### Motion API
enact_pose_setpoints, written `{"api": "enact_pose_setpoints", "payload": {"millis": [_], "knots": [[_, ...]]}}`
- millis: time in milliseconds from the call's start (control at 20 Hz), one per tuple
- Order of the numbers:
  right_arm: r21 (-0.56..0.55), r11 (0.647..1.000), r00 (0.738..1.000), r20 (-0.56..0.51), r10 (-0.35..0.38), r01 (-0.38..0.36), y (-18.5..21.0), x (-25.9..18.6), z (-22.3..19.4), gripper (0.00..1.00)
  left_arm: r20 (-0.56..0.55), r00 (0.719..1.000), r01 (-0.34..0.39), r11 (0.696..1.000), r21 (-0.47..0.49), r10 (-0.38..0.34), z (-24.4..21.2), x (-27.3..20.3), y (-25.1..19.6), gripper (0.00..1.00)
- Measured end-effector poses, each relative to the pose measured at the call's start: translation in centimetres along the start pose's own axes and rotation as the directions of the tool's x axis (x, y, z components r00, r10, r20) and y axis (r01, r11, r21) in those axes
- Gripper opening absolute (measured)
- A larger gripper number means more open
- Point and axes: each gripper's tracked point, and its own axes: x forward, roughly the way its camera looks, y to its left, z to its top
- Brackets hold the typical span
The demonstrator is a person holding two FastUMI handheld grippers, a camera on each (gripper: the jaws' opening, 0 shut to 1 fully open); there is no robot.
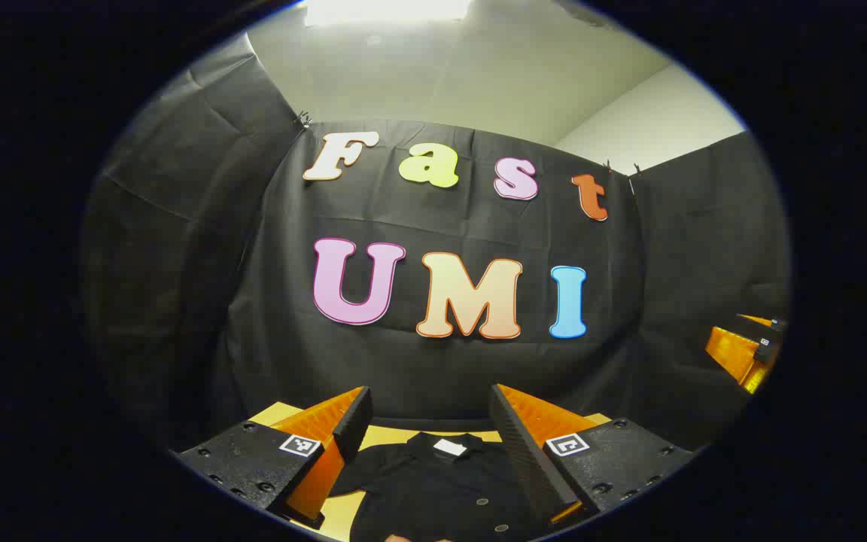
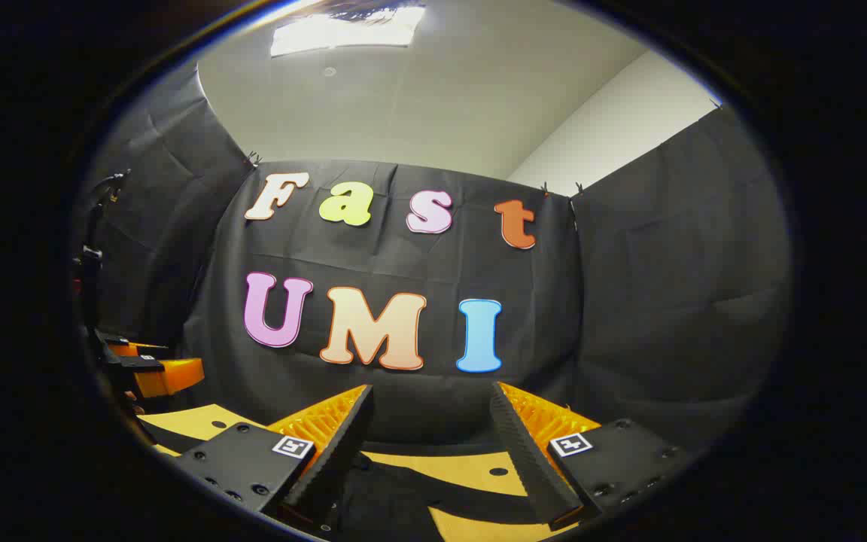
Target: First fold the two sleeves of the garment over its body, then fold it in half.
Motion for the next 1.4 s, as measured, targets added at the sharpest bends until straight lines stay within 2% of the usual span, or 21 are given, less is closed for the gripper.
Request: {"api": "enact_pose_setpoints", "payload": {"millis": [400, 650, 1050, 1250, 1400], "knots": [[0.002, 0.999, 0.997, -0.053, 0.051, -0.051, 1.2, 1.6, -2.4, 0.98, 0.028, 1.0, 0.0, 0.997, 0.081, -0.002, 0.6, -0.1, 0.2, 0.92], [0.043, 0.997, 0.994, -0.086, 0.069, -0.065, 1.7, 2.5, -3.6, 0.98, 0.02, 1.0, -0.007, 0.996, 0.088, 0.005, 0.4, -0.2, 0.4, 0.92], [0.041, 0.998, 0.991, -0.121, 0.061, -0.056, 1.4, 3.1, -5.1, 0.98, -0.02, 0.999, -0.031, 0.996, 0.085, 0.033, -0.7, -0.4, 1.3, 0.92], [0.04, 0.999, 0.982, -0.187, 0.041, -0.034, 0.1, 3.9, -7.9, 0.99, -0.054, 0.998, -0.032, 0.996, 0.087, 0.037, -1.6, -0.3, 1.2, 0.92], [0.018, 1.0, 0.957, -0.289, 0.021, -0.016, -1.5, 4.6, -11.7, 0.98, -0.06, 0.998, -0.016, 0.998, 0.063, 0.02, -1.8, -0.4, 0.7, 0.93]]}}
